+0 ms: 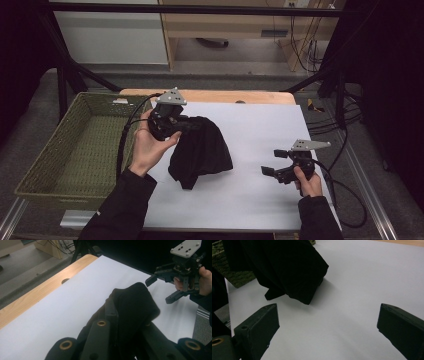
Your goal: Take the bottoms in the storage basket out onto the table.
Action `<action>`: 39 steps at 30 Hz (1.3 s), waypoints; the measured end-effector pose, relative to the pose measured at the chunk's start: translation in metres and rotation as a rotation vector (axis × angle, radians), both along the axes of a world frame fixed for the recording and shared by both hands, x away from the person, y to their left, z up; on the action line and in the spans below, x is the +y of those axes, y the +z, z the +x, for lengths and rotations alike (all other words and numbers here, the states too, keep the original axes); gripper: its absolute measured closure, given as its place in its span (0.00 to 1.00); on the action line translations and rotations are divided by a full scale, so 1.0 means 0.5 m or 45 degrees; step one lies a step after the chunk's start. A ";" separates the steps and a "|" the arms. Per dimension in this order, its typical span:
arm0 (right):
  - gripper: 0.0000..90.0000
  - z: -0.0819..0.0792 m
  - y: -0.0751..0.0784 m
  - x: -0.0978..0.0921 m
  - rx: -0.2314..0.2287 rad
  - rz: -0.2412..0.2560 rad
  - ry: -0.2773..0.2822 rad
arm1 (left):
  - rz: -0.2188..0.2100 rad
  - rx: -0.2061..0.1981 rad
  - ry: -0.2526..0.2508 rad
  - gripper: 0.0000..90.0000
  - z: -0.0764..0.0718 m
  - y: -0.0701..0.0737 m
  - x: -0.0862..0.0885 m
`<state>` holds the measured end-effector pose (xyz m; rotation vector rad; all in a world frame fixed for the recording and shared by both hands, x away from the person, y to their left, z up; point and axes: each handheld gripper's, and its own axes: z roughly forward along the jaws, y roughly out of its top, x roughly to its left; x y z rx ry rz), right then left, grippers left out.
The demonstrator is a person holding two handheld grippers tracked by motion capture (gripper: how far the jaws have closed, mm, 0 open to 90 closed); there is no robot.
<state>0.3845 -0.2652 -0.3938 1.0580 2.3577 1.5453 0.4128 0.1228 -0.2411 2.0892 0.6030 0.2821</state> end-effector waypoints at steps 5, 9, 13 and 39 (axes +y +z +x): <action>0.05 0.000 0.000 0.000 -0.001 0.000 -0.001 | 0.015 -0.001 -0.007 0.95 0.002 -0.015 -0.010; 0.05 0.000 0.000 0.000 -0.001 -0.001 -0.001 | 0.030 0.009 -0.014 0.95 0.005 -0.029 -0.019; 0.05 0.000 0.000 -0.001 -0.002 0.001 -0.003 | 0.034 0.017 -0.020 0.95 0.008 -0.044 -0.029; 0.05 0.000 -0.001 0.000 0.000 -0.004 -0.003 | 0.062 0.084 -0.072 0.94 0.017 -0.144 -0.067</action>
